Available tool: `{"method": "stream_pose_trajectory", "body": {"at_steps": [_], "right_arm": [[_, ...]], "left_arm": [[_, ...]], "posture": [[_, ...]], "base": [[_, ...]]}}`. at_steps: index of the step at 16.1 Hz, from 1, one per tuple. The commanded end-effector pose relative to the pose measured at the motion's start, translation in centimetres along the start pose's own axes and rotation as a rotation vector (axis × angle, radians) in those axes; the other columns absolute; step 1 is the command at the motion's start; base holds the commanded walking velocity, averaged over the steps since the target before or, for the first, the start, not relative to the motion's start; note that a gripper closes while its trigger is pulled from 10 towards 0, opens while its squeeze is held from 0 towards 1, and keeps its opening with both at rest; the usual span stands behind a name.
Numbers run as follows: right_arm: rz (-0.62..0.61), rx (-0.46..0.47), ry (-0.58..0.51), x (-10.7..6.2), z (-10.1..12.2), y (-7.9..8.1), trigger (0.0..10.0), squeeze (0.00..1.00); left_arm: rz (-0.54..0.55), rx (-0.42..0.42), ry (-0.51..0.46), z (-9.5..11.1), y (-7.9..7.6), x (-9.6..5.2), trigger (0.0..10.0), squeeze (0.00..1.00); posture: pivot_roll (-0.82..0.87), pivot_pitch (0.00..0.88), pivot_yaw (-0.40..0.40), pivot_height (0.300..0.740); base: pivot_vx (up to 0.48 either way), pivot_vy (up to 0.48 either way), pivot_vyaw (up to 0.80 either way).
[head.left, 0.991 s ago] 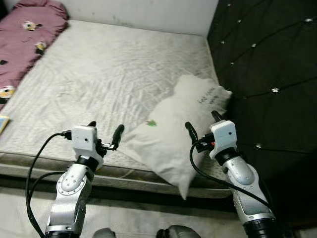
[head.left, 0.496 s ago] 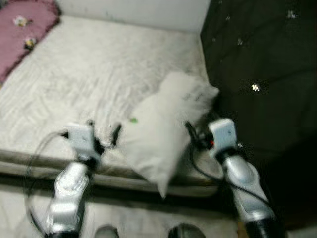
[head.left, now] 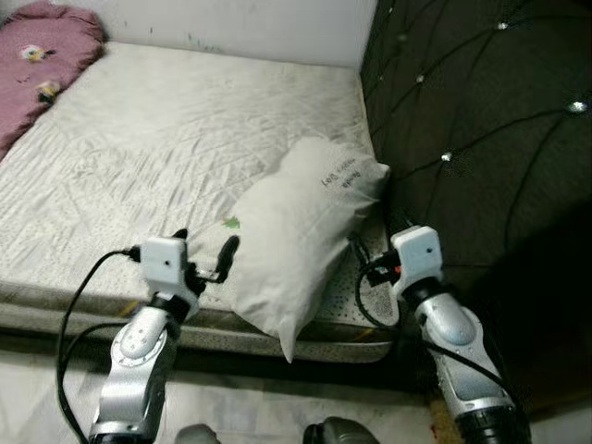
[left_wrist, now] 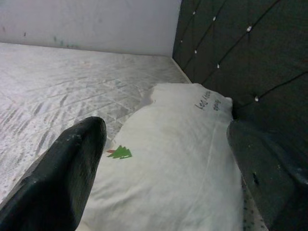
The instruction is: Clean up the room
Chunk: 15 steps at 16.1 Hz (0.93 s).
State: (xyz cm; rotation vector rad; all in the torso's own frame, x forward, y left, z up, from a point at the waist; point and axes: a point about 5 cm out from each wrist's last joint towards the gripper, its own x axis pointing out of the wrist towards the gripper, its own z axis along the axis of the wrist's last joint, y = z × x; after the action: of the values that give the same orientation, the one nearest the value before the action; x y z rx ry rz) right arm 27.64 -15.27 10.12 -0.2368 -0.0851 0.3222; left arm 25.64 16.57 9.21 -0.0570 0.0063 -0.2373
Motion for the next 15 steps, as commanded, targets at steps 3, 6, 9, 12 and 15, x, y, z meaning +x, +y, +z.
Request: {"method": "stream_pose_trajectory", "body": {"at_steps": [3,6,9,12,15], "right_arm": [[-0.013,-0.008,-0.007,-0.09,0.21,-0.48,10.0,0.00],[-0.013,-0.009,-0.007,-0.15,0.18,-0.46,10.0,0.00],[-0.012,-0.011,-0.007,-0.14,0.19,-0.50,10.0,0.00],[-0.011,-0.012,-0.007,-0.14,0.20,-0.50,10.0,0.00],[-0.012,-0.013,-0.005,-0.18,0.17,-0.50,10.0,0.00]], "left_arm": [[-0.028,-0.001,-0.019,0.40,-0.34,0.11,10.0,0.00],[-0.031,-0.003,-0.020,0.40,-0.36,0.07,10.0,0.00],[-0.034,-0.004,-0.021,0.40,-0.38,0.09,10.0,0.00],[-0.036,-0.004,-0.021,0.38,-0.40,0.08,10.0,0.00],[-0.041,-0.004,-0.022,0.38,-0.44,0.07,10.0,0.00]], "posture": [[-0.04,0.062,-0.067,0.740],[-0.04,0.062,-0.067,0.740],[-0.04,0.064,-0.069,0.740],[-0.04,0.064,-0.069,0.740],[-0.04,0.065,-0.068,0.740]], "base": [[0.000,0.000,0.00],[0.000,0.000,0.00],[0.000,0.000,0.00],[0.165,0.000,0.00],[0.270,0.000,0.00]]}}
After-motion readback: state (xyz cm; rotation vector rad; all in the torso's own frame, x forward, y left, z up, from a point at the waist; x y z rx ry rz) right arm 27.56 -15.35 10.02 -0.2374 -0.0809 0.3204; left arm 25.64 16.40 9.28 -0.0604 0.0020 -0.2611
